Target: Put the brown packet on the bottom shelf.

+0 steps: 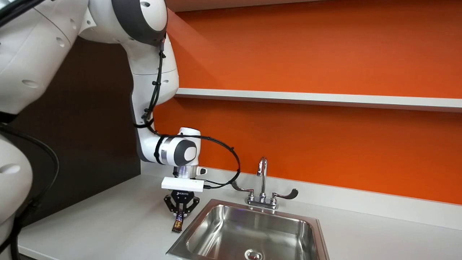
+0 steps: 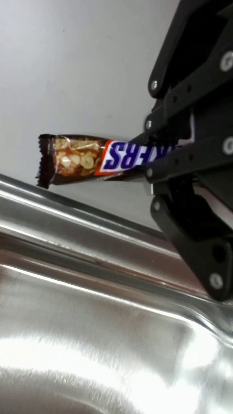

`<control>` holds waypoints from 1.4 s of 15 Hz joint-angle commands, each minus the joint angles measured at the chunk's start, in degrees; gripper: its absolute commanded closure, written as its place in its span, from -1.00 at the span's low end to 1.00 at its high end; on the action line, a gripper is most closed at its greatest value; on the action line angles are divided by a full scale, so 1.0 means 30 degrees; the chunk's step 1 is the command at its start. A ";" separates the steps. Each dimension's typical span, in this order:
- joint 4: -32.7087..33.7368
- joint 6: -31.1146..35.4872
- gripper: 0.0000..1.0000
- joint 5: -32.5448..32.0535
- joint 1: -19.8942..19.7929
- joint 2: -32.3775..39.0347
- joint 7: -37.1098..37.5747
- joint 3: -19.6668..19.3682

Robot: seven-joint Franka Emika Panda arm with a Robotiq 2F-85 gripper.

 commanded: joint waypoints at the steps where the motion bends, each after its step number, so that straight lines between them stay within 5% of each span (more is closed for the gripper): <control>1: -0.0734 -0.0155 0.93 0.0105 -0.0265 -0.1348 0.0463 0.0232; 12: -0.5384 -0.1734 0.93 0.1653 0.1069 -0.8887 0.3468 0.0211; 21: -0.5566 -0.7328 0.93 0.0857 0.2989 -1.6656 0.6949 0.0285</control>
